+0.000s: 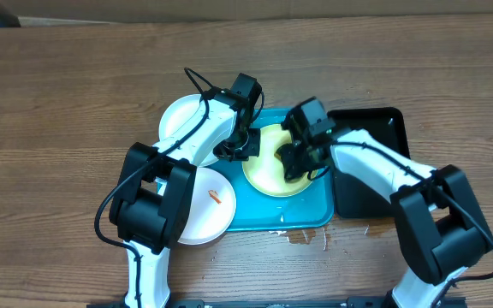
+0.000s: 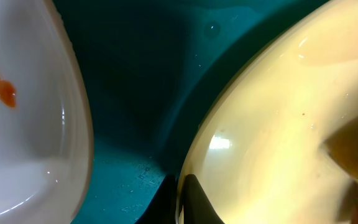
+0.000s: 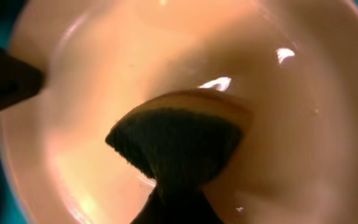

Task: Clean dirty plates on tray and stack at the side
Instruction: 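Scrub the yellow plate surface with the sponge in the right gripper, then return the sponge to the black tray with the right gripper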

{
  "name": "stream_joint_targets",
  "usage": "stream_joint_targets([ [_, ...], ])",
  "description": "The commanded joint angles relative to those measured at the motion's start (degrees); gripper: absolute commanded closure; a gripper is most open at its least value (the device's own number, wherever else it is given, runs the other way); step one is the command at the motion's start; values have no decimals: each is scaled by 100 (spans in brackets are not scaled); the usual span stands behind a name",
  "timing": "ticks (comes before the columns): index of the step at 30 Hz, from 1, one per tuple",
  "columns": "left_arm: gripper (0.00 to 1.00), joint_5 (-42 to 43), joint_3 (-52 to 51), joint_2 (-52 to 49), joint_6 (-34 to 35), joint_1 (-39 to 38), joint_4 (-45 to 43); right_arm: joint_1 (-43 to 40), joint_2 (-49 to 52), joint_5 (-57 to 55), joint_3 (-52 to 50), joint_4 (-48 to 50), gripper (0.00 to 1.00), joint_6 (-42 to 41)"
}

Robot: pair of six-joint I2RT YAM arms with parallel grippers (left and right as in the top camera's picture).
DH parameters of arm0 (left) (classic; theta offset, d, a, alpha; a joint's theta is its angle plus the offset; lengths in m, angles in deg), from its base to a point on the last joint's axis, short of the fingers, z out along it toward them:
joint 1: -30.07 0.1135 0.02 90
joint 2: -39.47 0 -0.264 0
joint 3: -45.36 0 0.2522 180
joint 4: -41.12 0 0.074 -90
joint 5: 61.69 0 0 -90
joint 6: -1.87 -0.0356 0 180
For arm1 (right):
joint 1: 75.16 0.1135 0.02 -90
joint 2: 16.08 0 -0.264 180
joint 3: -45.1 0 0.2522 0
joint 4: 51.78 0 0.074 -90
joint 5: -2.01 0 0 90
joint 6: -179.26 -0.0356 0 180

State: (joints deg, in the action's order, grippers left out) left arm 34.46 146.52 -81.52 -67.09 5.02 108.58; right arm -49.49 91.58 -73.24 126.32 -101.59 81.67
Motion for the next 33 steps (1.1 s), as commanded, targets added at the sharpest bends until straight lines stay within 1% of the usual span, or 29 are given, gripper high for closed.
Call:
stream_joint_targets([
  [1, 96, -210, -63, -48, 61, -11, 24, -330, -17, 1342, 728, -203, 96, 61],
  [4, 96, -210, -63, -48, 61, -11, 24, -643, -17, 1773, 1097, -490, 96, 59],
  [11, 96, -210, -63, -48, 61, -11, 24, -1624, -17, 1685, 1342, -1246, 96, 59],
  [12, 96, -208, -63, -48, 61, -11, 24, -1784, -17, 1510, 1340, -1366, 96, 59],
  [13, 96, -208, -63, -48, 61, -11, 24, -2061, -17, 1003, 1340, -1593, 96, 59],
  [16, 96, -208, -63, -46, 61, -11, 24, -2422, -17, 411, 1340, -1956, 96, 59],
  [20, 96, -203, -63, -48, 63, -11, 35, -2612, -17, -365, 1303, -2277, 96, 57],
  [23, 95, -162, -63, -48, 63, -11, 61, -2603, -17, -730, 1180, -2236, 95, 57],
  [28, 95, -164, -63, -48, 63, -11, 61, -2524, -17, -765, 804, -1727, 95, 2],
  [31, 91, -164, -63, -48, 63, -11, 66, -2514, -17, -767, 581, -1552, 87, -9],
  [32, 89, -162, -63, -48, 66, -11, 63, -2514, -17, -769, 494, -1488, 82, -7],
  [33, 84, -162, -63, -48, 66, -11, 63, -2514, -17, -769, 455, -1451, 80, -7],
])
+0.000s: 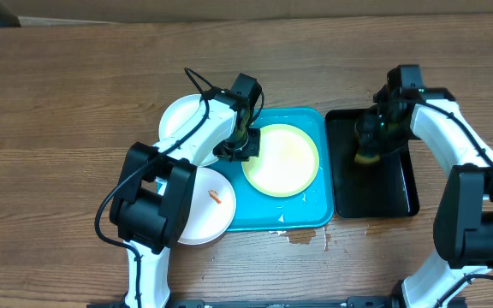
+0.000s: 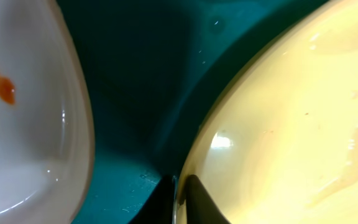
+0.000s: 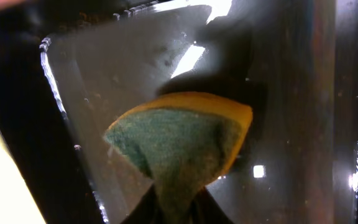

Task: Clean dirty plates on tray and stack at the side
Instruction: 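Return the sponge to the black tray with the right gripper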

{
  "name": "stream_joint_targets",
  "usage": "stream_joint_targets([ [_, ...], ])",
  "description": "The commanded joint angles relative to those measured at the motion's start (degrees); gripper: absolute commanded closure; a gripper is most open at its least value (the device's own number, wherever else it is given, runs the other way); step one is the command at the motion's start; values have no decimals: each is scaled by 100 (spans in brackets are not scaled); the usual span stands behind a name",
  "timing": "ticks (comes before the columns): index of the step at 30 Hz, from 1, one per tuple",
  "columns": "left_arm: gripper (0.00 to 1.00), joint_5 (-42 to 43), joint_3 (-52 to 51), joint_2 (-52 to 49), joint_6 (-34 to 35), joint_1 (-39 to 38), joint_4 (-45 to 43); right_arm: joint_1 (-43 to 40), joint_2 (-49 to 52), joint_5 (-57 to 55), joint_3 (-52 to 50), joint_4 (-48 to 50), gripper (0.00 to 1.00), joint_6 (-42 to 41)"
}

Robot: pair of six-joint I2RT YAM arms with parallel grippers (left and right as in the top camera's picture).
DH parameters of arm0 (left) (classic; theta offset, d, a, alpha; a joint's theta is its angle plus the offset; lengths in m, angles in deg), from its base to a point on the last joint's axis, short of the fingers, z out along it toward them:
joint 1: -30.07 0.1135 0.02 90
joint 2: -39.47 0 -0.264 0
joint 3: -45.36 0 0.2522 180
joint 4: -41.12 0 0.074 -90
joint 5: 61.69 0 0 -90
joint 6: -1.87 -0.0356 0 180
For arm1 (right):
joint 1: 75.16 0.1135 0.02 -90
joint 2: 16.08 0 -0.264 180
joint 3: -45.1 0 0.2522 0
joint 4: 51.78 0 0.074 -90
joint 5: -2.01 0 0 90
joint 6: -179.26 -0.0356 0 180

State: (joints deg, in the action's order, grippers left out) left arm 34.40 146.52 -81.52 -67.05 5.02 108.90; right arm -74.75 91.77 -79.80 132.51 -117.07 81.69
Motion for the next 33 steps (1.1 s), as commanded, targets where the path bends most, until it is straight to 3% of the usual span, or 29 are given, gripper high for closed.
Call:
stream_joint_targets([
  [1, 77, -155, -63, -48, 63, -11, 31, 11, -37, -111, -212, 162, 78, -7],
  [5, 57, -153, -63, -48, 63, -11, 35, 11, -37, -98, -221, 319, 66, -11],
  [10, 63, -153, -63, -48, 83, -11, 33, -216, -37, -85, 527, -192, 55, -149],
  [12, 60, -153, -63, -46, 81, -11, 33, -466, -37, -59, 892, -446, 42, -352],
  [14, 59, -153, -63, -48, 81, -11, 37, -704, -37, 7, 1113, -553, 17, -391],
  [15, 60, -153, -63, -48, 81, -11, 37, -785, -37, 0, 1150, -577, 12, -428],
  [16, 60, -140, -63, -46, 81, -11, 37, -951, -37, -2, 1156, -586, 0, -426],
  [21, 50, 42, -63, -48, 83, -11, -39, -1261, -37, -2, 1156, -579, 0, -426],
  [24, 50, 61, -66, -48, 83, -11, -72, -1325, -37, -2, 1156, -577, 0, -426],
  [28, 70, 59, -68, -48, 83, -11, 2, -1329, -37, -2, 1156, -577, 0, -426],
  [31, 77, 105, -68, -50, 85, -11, 39, -1329, -37, -2, 1156, -577, 0, -426],
  [33, 94, 238, -68, -50, 83, -11, 39, -1329, -37, -2, 1156, -577, 0, -426],
])
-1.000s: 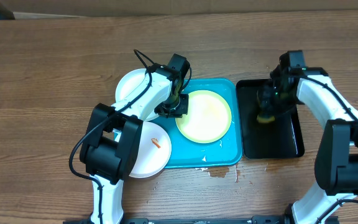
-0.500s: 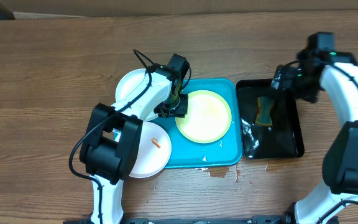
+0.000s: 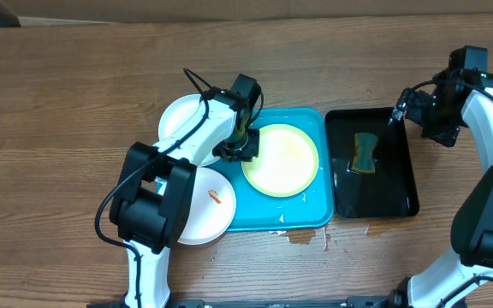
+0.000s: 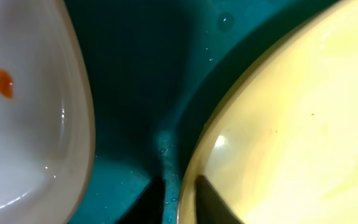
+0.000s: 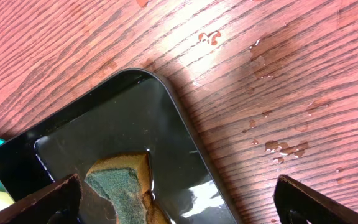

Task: Clean dirty plates on tray and stack at the side
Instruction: 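Return the sponge to the black tray with the right gripper, then lift yellow plate with left gripper and carry it to the table's left side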

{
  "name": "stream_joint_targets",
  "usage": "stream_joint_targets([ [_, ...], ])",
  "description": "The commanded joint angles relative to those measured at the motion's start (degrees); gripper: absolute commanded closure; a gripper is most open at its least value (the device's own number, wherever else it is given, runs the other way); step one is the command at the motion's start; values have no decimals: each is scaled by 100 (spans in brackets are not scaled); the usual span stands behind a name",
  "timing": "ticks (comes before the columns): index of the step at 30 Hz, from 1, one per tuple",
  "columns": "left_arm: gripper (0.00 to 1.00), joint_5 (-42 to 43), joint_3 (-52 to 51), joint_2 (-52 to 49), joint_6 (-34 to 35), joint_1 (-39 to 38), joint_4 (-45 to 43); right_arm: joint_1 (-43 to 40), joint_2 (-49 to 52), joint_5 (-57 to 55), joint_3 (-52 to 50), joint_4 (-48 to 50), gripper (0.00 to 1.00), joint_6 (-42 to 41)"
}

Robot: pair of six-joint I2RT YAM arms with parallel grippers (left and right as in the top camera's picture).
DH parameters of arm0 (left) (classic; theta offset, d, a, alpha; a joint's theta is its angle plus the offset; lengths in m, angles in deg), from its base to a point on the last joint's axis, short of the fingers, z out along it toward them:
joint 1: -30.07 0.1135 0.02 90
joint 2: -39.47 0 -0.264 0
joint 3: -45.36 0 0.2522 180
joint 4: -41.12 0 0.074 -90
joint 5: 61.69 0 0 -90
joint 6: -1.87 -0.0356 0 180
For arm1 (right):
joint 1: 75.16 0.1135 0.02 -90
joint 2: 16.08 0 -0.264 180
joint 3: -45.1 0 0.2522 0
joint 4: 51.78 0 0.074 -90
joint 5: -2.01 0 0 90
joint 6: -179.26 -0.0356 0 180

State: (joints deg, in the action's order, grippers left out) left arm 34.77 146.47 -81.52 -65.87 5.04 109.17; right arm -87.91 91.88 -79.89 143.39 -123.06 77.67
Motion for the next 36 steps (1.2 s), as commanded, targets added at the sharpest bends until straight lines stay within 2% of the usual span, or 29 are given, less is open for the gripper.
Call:
stream_joint_targets([
  [1, 96, 240, -55, -48, -39, -13, 11, -13, -48, 7, 68, 22, 0, -24],
  [7, 96, 144, 702, 4, -256, 142, 636, -13, -48, 7, 68, 22, 0, -24],
  [16, 96, 35, 3010, 7, -433, 356, 2170, -13, -48, 7, 68, 22, 0, -24],
  [21, 96, -92, 3757, 7, -398, 184, 2306, -13, -48, 7, 68, 22, 0, -24],
  [27, 96, -922, 3915, 2, -289, -492, 1996, -13, -48, 7, 68, 22, 0, -24],
  [36, 96, -3364, 3912, 2, -249, -2052, 1637, -13, -48, 7, 68, 24, 0, -24],
])
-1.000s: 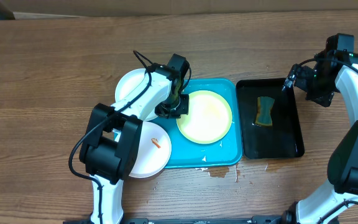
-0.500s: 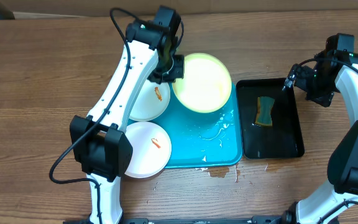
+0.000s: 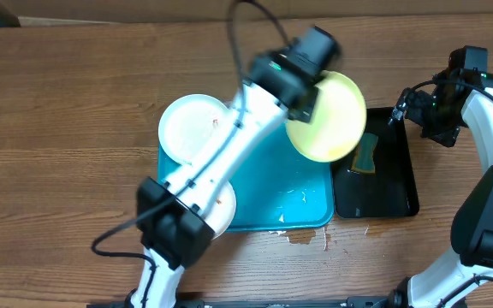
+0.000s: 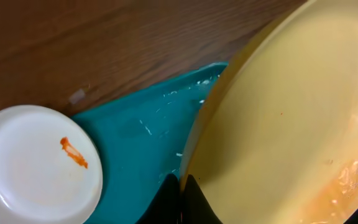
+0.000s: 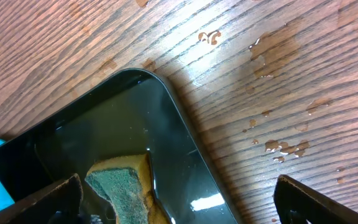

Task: Clean dirty plates on tray and stack at the side
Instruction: 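Lift yellow plate with left gripper and carry it to the table's left side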

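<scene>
The yellow plate (image 3: 328, 120) hangs tilted in the air over the far right corner of the teal tray (image 3: 264, 201). My left gripper (image 3: 303, 101) is shut on its rim. In the left wrist view the two fingertips (image 4: 180, 198) pinch the edge of the yellow plate (image 4: 278, 124), which looks wet. Below lies a white plate (image 4: 39, 158) with an orange smear. My right gripper (image 3: 435, 111) stands open over the far edge of the black tray (image 3: 396, 192), empty. The sponge (image 5: 120, 186) lies in that tray's water.
A white plate (image 3: 193, 128) lies at the teal tray's far left corner. Another white plate (image 3: 222, 210) lies at its near left, partly under my left arm. Water drops (image 5: 278, 146) spot the wood right of the black tray (image 5: 104, 124). A puddle (image 3: 302, 235) lies before the teal tray.
The yellow plate lay flat in the teal tray with my left gripper at its rim. Now it is off the tray, tilted, over the far right corner. My right arm has not moved.
My right gripper pressed the sponge on the yellow plate while the left held the rim. Then the right held the sponge in the black tray. Then the sponge lay there and the right gripper stood open. Now the left holds the plate aloft.
</scene>
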{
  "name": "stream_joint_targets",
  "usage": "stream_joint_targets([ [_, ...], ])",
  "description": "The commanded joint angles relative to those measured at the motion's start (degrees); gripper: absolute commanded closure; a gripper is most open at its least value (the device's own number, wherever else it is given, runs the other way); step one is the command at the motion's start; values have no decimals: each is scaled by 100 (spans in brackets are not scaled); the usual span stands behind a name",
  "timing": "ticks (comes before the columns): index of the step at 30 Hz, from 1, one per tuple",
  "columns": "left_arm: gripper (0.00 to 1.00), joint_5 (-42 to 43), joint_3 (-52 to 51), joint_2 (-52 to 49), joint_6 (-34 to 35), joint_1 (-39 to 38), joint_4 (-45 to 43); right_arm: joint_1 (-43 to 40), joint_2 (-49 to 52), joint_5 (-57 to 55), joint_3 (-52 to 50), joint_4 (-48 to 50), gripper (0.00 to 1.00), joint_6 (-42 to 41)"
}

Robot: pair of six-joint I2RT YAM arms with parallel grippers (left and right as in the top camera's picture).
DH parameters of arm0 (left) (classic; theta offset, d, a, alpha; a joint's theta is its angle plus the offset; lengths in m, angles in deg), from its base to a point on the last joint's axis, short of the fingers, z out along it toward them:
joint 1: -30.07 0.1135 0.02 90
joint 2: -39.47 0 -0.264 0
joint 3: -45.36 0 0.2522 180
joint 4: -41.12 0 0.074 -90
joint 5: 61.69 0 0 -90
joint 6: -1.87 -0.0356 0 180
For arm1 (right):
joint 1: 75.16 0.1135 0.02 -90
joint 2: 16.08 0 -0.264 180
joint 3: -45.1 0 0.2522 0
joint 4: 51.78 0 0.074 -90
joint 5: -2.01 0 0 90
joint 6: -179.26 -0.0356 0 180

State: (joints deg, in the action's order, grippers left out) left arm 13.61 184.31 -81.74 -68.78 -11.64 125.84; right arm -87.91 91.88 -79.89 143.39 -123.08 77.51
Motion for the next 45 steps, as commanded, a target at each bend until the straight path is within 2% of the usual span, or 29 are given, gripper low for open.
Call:
stream_joint_targets([
  [1, 96, -1617, 129, 24, 42, -588, -35, -13, -48, 7, 68, 26, 0, -7],
  [4, 96, -2684, 129, 24, 39, -1123, -57, -13, -48, 7, 68, 28, 0, -9],
  [8, 96, -3556, 129, 24, 39, -1604, -96, -13, -48, 7, 68, 37, 0, -9],
  [16, 96, -3950, 129, 24, 42, -2074, -166, -13, -48, 7, 68, 37, 0, -9],
  [19, 96, -4017, 129, 24, 39, -2098, -201, -13, -48, 7, 68, 39, 0, -9],
  [25, 96, -4708, 131, 24, 227, -1987, -251, -13, -48, 7, 68, 39, 0, -9],
  [28, 96, -4030, 131, 24, 433, -1971, -308, -13, -48, 7, 68, 39, 0, -9],
  [30, 96, -4227, 129, 24, 330, -1971, -260, -13, -48, 7, 68, 39, 0, -9],
  [32, 96, -4489, 131, 24, 520, -1941, -251, -13, -48, 7, 68, 39, 0, -9],
  [33, 96, -4323, 131, 24, 660, -1928, -280, -13, -48, 7, 68, 39, 0, -9],
  [35, 96, -3781, 131, 24, 525, -1899, -334, -13, -48, 7, 68, 39, 0, -9],
  [39, 96, -3252, 131, 24, 409, -1775, -199, -13, -48, 7, 68, 37, 0, -9],
  [42, 96, -2310, 131, 24, 404, -1493, -221, -13, -48, 7, 68, 39, 0, -9],
  [45, 96, -1008, 131, 24, 400, -1019, -221, -13, -48, 7, 68, 39, 0, -9],
])
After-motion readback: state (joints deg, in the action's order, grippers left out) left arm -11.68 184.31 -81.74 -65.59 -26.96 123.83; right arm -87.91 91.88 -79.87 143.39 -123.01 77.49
